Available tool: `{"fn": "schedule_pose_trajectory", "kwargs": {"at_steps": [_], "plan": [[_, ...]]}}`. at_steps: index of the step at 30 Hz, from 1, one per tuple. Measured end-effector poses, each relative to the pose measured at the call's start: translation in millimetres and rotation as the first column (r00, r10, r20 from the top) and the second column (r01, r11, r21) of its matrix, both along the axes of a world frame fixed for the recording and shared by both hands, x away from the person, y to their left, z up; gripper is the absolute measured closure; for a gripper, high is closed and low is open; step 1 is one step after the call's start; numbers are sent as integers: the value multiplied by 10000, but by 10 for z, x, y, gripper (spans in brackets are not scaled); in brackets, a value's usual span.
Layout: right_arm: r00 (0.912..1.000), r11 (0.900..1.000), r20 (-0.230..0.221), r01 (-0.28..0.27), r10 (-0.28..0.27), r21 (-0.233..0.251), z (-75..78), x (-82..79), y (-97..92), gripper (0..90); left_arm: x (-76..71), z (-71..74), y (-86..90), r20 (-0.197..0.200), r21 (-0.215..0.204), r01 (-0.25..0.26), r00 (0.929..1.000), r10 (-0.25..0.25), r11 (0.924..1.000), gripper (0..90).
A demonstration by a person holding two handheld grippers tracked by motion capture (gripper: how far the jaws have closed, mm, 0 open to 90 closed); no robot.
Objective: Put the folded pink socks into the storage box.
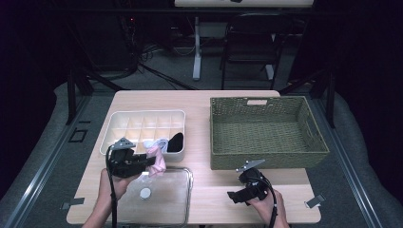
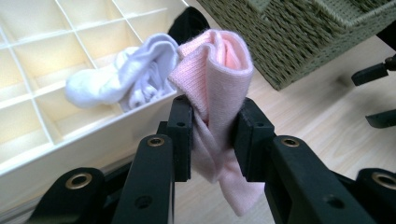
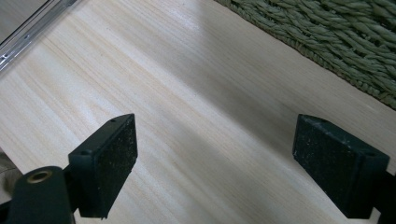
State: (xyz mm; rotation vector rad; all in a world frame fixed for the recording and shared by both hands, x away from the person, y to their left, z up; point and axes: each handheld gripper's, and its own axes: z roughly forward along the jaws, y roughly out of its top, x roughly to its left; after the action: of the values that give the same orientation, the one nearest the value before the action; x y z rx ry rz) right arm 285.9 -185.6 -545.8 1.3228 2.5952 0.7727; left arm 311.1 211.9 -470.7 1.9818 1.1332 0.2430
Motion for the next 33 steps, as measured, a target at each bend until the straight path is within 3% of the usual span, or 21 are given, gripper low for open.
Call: {"fn": "schedule_pose_trajectory", "kwargs": {"at_steps": [2, 10, 16, 23, 30, 33], "plan": [[10000, 10000, -36, -2, 2, -63, 4, -3, 4, 130, 11, 31, 29, 128, 92, -74, 9999, 72, 9999, 706], [10000, 10000, -57, -42, 41, -57, 6, -4, 10, 129, 54, 126, 189, 370, -245, -579, 9976, 587, 9980, 705], [10000, 10000, -15, 44, -44, 27, 1, -5, 15, 129, 115, 173, 318, 578, -327, -1063, 9925, 1080, 9938, 706], [10000, 10000, -35, -47, 47, -78, 10, -4, 15, 129, 203, 166, 408, 896, -348, -1490, 9844, 1515, 9882, 706], [10000, 10000, -31, -20, 20, -35, 3, -3, 20, 129, 318, 205, 462, 1501, -15, -2099, 9666, 2077, 9777, 706], [10000, 9999, -45, -66, 65, -147, 5, 0, 20, 129, 372, 170, 492, 1537, 57, -2289, 9621, 2253, 9734, 706]]}}
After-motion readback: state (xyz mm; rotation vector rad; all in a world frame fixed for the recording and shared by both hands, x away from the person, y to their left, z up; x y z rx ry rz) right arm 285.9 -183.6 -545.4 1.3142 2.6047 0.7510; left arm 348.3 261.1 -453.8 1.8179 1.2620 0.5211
